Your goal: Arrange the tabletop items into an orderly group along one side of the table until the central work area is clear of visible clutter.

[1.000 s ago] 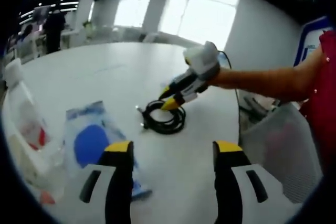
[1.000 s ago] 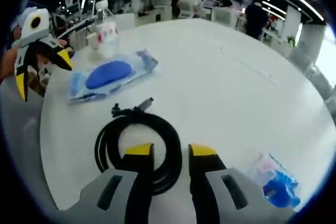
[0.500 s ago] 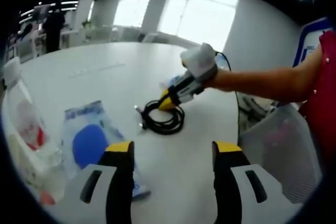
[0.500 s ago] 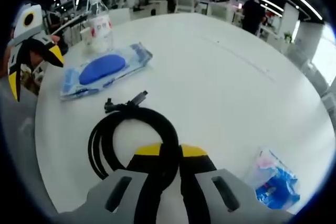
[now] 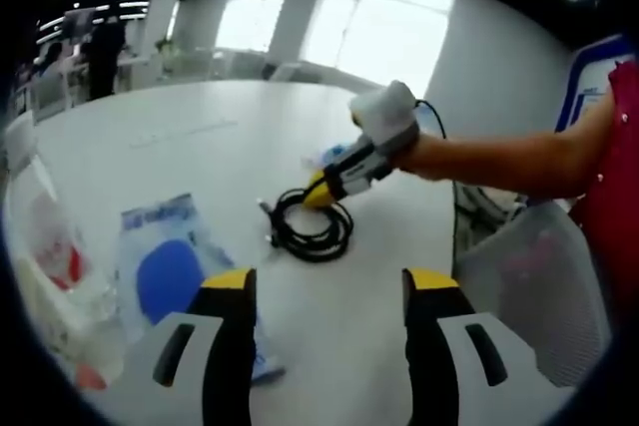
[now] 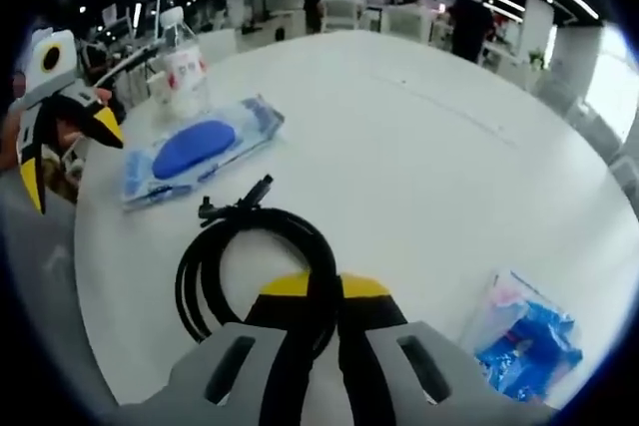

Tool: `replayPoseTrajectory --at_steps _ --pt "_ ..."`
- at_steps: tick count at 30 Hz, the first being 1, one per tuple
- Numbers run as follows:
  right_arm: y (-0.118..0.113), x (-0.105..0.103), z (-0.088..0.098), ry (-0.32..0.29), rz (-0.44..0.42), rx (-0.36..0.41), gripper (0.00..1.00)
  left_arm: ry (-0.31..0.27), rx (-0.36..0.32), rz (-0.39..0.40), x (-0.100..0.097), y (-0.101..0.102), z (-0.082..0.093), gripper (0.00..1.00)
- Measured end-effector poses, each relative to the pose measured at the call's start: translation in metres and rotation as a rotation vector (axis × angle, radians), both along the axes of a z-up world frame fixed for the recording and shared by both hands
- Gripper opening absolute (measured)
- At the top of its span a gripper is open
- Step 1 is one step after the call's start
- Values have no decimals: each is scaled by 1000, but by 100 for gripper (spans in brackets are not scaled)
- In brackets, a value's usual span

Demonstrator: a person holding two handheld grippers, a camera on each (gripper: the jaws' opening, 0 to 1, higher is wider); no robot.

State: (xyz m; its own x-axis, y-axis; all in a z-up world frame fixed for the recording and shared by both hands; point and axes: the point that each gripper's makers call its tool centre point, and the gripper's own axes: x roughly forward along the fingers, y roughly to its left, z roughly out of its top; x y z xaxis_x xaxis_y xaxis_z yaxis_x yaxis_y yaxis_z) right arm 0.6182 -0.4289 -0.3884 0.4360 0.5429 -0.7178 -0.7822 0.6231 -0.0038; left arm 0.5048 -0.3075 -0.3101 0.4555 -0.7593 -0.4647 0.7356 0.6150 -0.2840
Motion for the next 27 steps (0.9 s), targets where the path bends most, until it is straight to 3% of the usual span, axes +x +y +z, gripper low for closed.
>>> replayPoseTrajectory --at_steps 11,16,27 --pt "0 -12 15 -30 8 72 6 24 24 -37 15 -25 -14 54" --pt "5 -18 25 -55 15 124 5 51 72 -19 35 -39 -39 51" --pt "9 -20 31 -72 24 161 5 56 111 -19 55 -58 -57 44"
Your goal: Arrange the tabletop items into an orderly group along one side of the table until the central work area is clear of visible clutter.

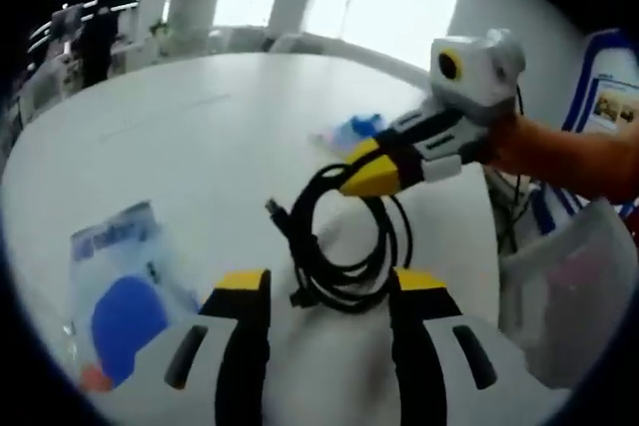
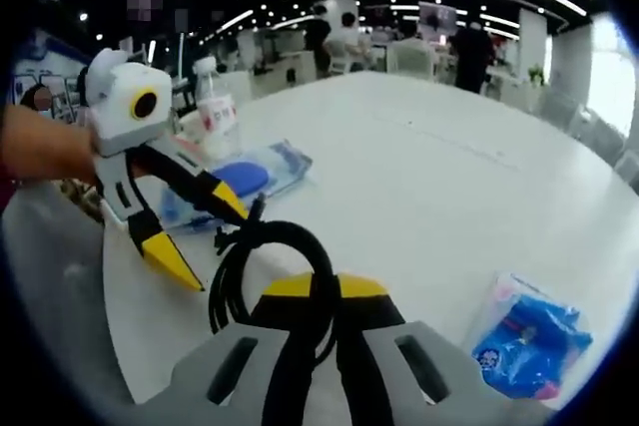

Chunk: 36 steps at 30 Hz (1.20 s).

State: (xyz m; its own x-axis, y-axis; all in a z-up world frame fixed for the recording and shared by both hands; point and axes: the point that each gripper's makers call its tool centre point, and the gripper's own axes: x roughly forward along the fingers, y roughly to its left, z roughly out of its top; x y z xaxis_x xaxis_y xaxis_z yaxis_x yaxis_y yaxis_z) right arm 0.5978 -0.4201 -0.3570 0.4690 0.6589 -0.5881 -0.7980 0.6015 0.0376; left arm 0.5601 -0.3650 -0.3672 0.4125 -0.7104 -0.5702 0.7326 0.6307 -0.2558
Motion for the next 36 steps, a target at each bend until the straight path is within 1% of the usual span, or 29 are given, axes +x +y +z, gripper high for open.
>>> replayPoseTrajectory --at_steps 6,10,12,14,17,24,27,36 --pt "2 -1 2 -6 7 7 5 22 23 -23 0 -6 -10 40" --pt "3 -1 3 -7 8 11 5 24 53 -42 -3 -8 -17 32" --pt "3 -1 3 -5 7 11 5 17 63 -42 -2 -8 -18 31" --pt "3 -1 3 -4 6 13 5 18 62 -48 -3 -9 -18 27" --pt "2 -1 3 -1 3 14 5 16 69 -46 -2 -8 -18 26" --pt "-3 -4 11 -5 -7 22 5 11 60 -40 -1 -10 -10 22" --pt "-7 -8 16 -11 -15 21 5 7 57 -49 -4 -14 -6 21" --pt "-31 -19 34 -27 -59 25 5 -22 44 -99 -11 -37 10 21"
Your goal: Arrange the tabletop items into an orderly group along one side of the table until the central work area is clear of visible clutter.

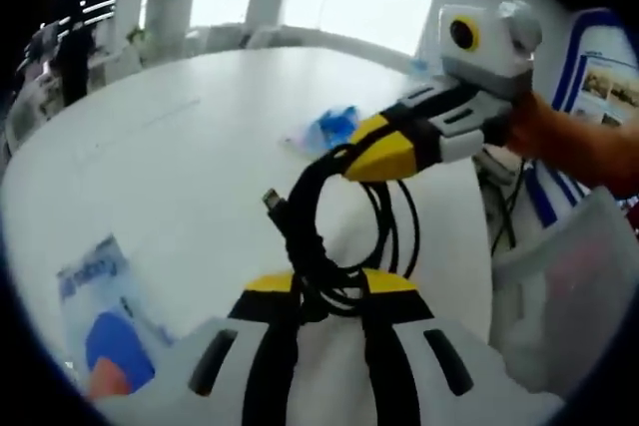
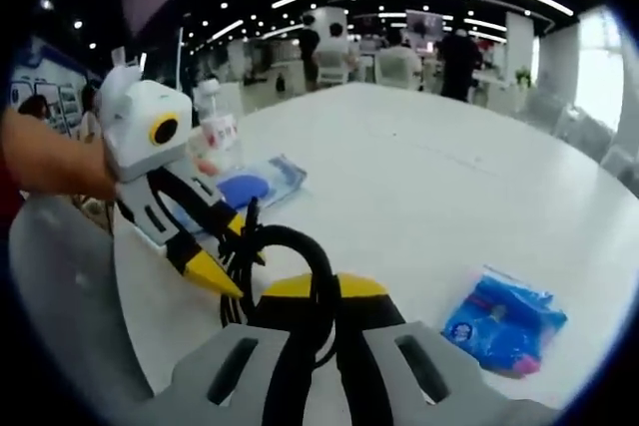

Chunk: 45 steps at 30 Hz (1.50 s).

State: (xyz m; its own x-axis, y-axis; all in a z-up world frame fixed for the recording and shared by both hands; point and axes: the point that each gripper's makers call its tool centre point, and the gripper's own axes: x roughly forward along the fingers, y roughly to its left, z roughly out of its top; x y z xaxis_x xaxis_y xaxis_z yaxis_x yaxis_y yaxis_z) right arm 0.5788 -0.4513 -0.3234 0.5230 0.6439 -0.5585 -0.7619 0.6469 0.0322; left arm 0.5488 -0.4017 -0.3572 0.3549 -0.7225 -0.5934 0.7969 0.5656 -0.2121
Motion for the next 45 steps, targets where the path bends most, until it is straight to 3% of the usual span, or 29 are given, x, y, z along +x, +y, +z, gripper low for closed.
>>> replayPoseTrajectory --at_steps 6,13,26,45 --pt "-16 -7 6 4 -25 -5 5 -11 1 -35 -6 -16 6 21" --pt "-34 -17 1 33 -45 -28 5 0 8 -73 -15 -34 1 21" --pt "-59 -26 -31 138 -88 -65 5 25 59 -125 -23 -54 -23 23" --pt "-74 -7 -61 251 -194 -49 5 28 66 -88 -14 -41 -23 32"
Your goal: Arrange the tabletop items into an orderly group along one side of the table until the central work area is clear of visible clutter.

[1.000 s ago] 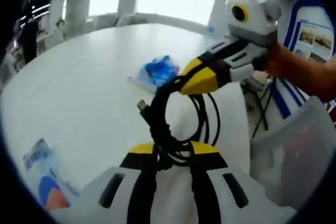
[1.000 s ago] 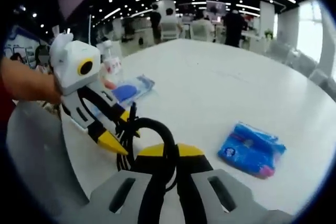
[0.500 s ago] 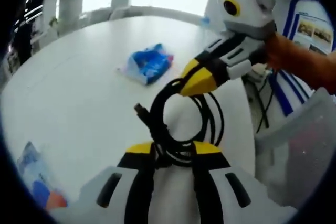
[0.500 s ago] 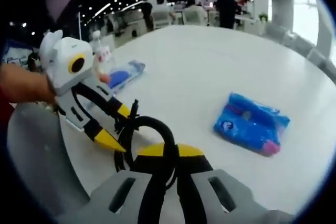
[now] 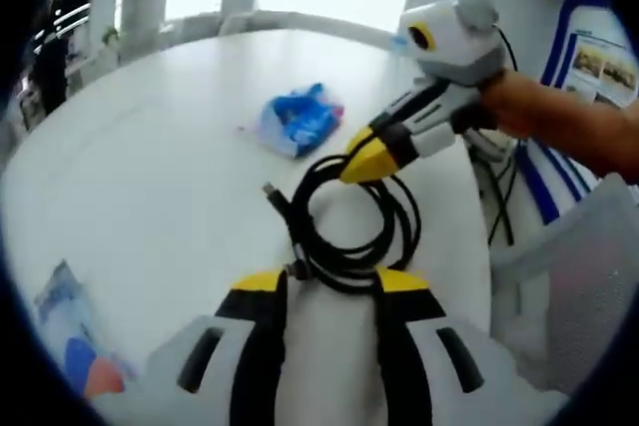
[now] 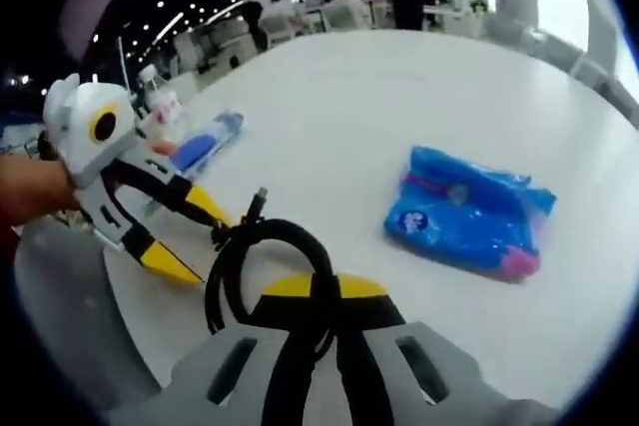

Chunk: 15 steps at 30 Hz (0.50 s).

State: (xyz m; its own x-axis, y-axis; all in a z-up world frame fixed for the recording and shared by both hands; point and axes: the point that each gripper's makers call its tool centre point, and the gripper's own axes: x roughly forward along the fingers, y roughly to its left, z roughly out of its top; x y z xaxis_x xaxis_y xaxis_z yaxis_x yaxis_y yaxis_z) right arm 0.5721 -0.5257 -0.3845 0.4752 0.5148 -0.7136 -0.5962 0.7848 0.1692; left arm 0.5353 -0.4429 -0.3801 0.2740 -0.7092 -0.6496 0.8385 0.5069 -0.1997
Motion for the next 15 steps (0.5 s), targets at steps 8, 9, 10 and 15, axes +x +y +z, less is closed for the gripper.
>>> replayPoseTrajectory --at_steps 8,9,10,15 --pt "-5 5 -12 30 -15 -43 6 -1 -12 20 1 10 5 32" --pt "-5 4 -13 31 -12 -52 6 -2 -14 23 1 11 6 32" --pt "-4 3 -13 27 -6 -60 6 -3 -18 28 1 12 7 32" --pt "-5 5 -14 27 -11 -67 7 -4 -41 48 1 15 12 32"
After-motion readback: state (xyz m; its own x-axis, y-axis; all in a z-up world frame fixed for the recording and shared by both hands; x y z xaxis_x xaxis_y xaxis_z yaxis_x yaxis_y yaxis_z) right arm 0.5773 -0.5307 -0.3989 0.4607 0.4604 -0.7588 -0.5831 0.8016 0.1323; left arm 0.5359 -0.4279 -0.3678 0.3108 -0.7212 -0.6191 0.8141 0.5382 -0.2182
